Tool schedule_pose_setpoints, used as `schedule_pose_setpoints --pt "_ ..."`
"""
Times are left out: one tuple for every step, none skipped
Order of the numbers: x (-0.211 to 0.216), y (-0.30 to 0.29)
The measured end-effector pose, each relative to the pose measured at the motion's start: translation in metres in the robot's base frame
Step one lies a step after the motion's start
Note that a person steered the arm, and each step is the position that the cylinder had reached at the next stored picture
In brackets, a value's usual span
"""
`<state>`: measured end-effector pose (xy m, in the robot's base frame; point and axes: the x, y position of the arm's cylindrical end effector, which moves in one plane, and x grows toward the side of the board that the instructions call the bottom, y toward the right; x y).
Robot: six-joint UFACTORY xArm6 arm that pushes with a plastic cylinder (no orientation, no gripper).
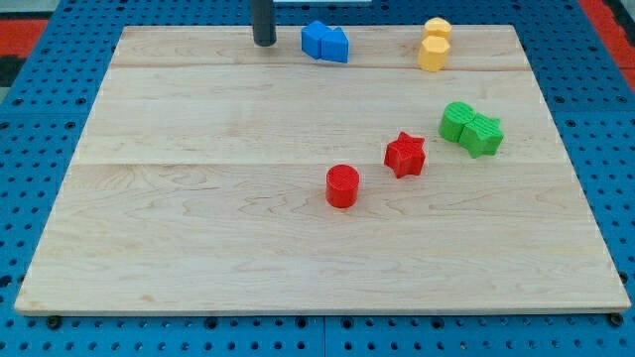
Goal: Place the red star right to the red circle
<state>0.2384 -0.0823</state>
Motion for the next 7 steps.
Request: schedule_pose_setpoints --pt "0.065 -0.018" --pt "0.125 -0.031" --pt "0.172 -0.017" --pt "0.155 0.035" --pt "0.111 0.102" --pt "0.136 0.161" --pt "0.153 0.203"
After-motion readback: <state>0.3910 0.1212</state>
